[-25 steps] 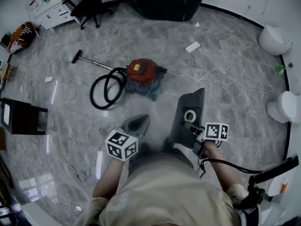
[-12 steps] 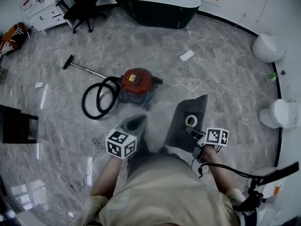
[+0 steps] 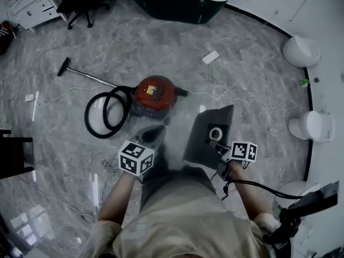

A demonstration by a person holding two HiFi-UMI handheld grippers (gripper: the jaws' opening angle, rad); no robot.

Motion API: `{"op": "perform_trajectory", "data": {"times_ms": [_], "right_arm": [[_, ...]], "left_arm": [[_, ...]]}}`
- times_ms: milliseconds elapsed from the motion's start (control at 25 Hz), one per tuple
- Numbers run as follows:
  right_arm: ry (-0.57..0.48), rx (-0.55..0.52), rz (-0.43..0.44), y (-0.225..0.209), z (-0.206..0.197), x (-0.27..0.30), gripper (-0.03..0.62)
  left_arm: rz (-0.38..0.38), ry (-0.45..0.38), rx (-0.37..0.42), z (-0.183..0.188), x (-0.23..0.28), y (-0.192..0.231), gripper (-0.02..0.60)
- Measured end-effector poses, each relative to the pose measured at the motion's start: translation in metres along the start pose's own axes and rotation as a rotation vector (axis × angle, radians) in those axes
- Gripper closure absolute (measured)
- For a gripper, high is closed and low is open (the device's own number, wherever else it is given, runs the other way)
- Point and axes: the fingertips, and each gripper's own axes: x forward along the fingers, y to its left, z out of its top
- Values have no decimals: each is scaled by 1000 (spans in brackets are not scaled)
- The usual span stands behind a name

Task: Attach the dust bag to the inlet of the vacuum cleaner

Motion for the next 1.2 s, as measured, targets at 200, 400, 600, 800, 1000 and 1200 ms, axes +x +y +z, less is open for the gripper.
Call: {"op": "perform_trajectory", "data": {"times_ms": [200, 400, 600, 800, 1000, 1200], "right_arm": [[-33, 28, -24, 8, 19, 32, 556], [-41, 28, -48, 2, 38, 47, 556], [-26, 41, -63, -21, 59, 69, 556], [30, 53, -85, -64, 79, 99, 554], [72, 52, -116, -119, 103, 140, 556], [120, 36, -163, -176, 118, 184, 556]], "left_arm": [[-10, 45, 30, 3, 9, 41, 588], [-12, 93, 21, -6, 27, 61, 588], [16, 136, 3, -18, 57, 81, 588], [76, 151, -8, -23, 95, 107, 588], [134, 181, 10, -40, 138, 138, 588], [174, 209, 20, -62, 179, 171, 588]]}}
